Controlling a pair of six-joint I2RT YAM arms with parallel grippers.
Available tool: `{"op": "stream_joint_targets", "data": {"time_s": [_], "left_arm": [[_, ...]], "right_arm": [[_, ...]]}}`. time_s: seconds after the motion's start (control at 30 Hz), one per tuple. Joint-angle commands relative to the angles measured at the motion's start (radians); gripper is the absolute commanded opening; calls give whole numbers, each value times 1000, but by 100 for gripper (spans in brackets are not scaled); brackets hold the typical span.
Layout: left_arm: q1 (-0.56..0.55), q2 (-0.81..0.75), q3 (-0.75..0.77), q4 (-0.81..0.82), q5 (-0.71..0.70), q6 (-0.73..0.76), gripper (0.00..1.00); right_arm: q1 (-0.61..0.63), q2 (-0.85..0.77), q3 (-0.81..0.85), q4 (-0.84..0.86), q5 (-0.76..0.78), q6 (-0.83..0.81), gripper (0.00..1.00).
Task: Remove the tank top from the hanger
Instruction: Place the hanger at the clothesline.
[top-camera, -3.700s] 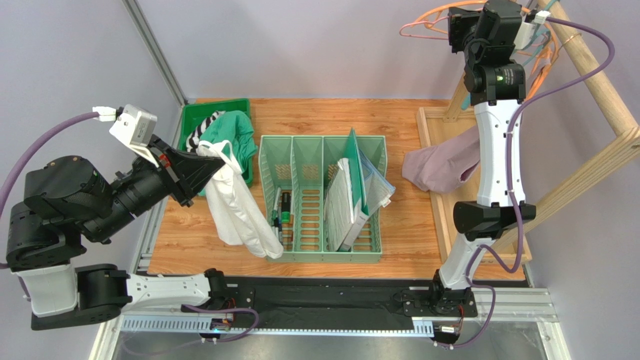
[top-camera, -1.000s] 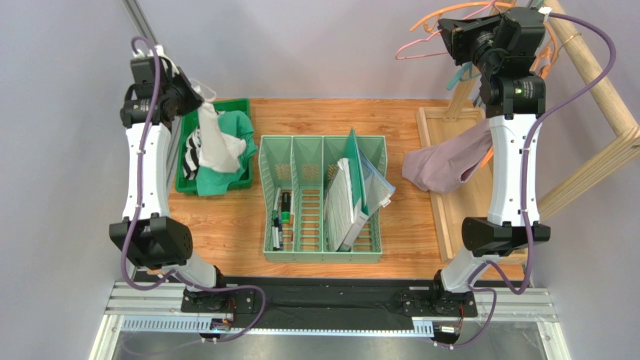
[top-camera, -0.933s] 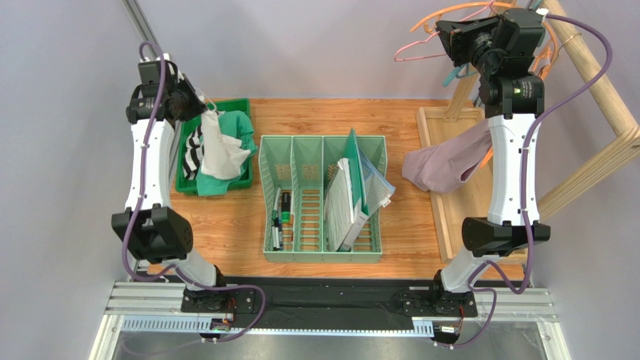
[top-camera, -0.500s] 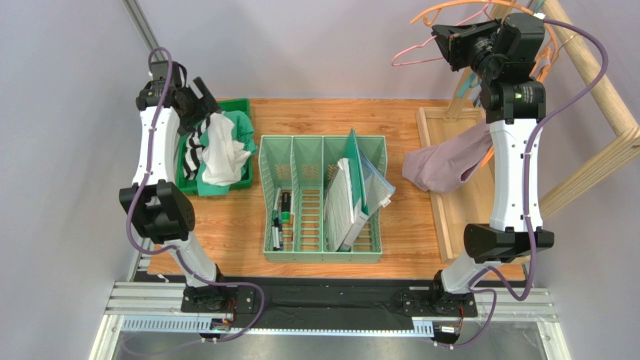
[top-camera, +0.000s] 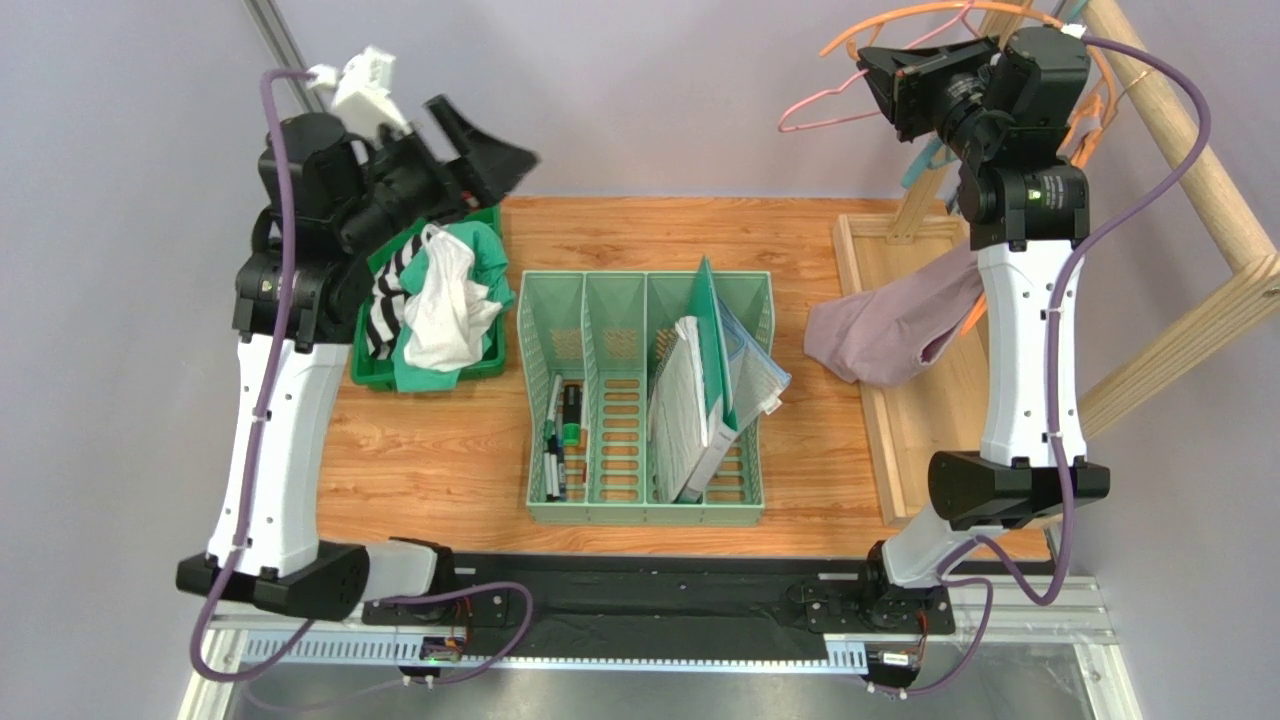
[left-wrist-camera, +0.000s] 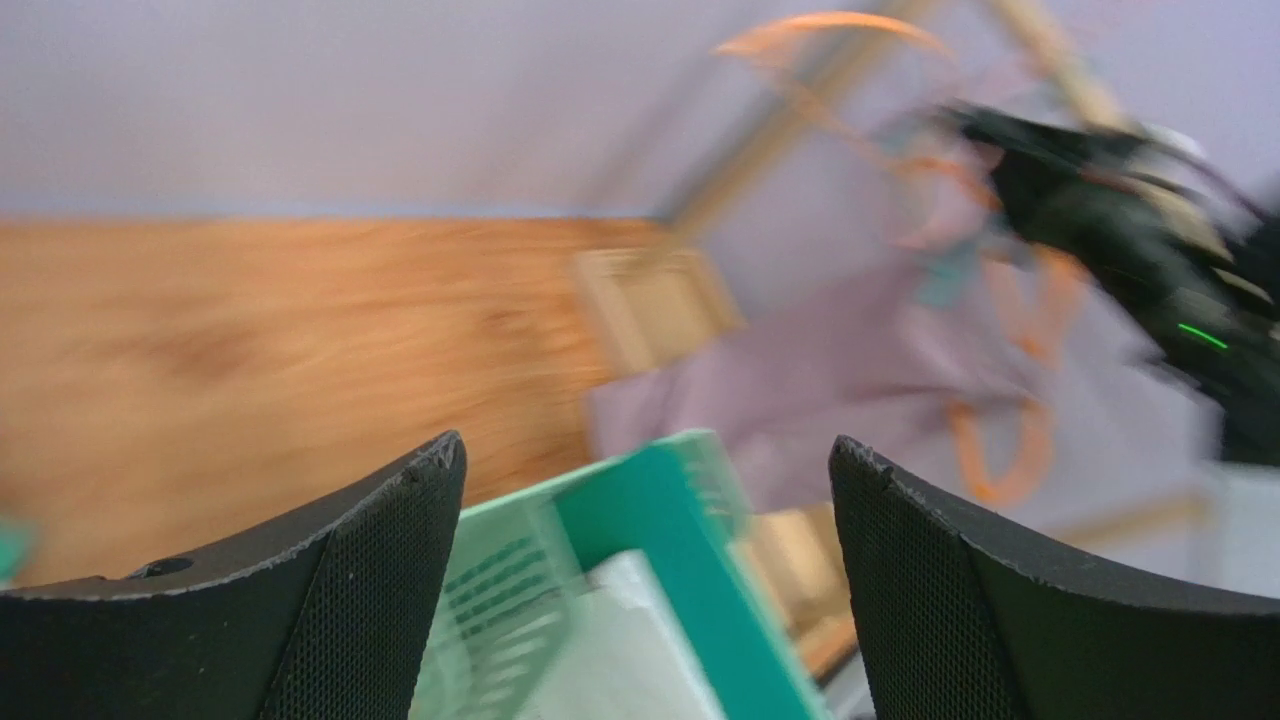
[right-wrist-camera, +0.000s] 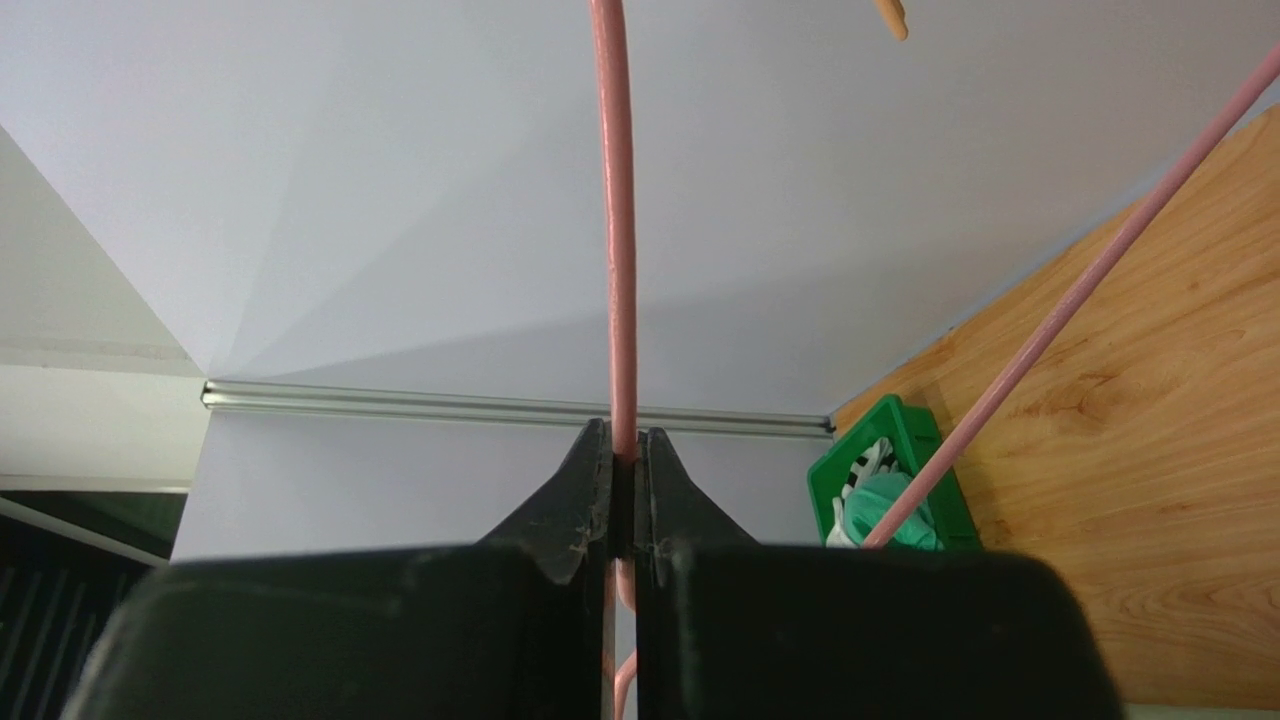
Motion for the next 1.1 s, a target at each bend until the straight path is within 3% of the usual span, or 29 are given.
{"op": "stream_joint_targets", "data": {"time_s": [0.0, 0.2, 0.53, 0.63, 0.7, 0.73, 0.8, 0.83, 0.87, 0.93, 0.97, 1.07], "left_arm": [[-271, 136, 215, 185, 124, 103, 94], [-531, 349, 441, 230, 90, 290, 93], [-609, 520, 512, 205, 72, 327, 96], [-621, 534, 512, 208, 72, 325, 89], [-626, 537, 510, 210, 64, 330, 80], [-626, 543, 512, 210, 47, 328, 65], [-626, 546, 517, 208, 20, 324, 49], [-626, 547, 520, 207, 15, 321, 30], [-626, 549, 524, 205, 13, 319, 27], [-626, 554, 524, 207, 10, 313, 5], [-628, 557, 524, 207, 12, 312, 0], [-631, 558, 523, 205, 9, 305, 0]], "right_arm": [[26, -24, -18, 18, -39, -42, 0], [77, -86, -79, -5, -30, -67, 0], [98, -202, -203, -8, -28, -76, 0], [103, -208, -200, -10, -31, -75, 0], [108, -212, -202, -10, -33, -73, 0], [109, -212, -200, -8, -34, -75, 0], [115, -217, -205, -16, -37, -79, 0], [118, -220, -214, -17, -36, -81, 0], [125, -226, -229, -17, -33, -81, 0], [131, -232, -243, -17, -34, -84, 0], [135, -234, -255, -16, -34, -84, 0], [143, -234, -265, -7, -42, -88, 3]]}}
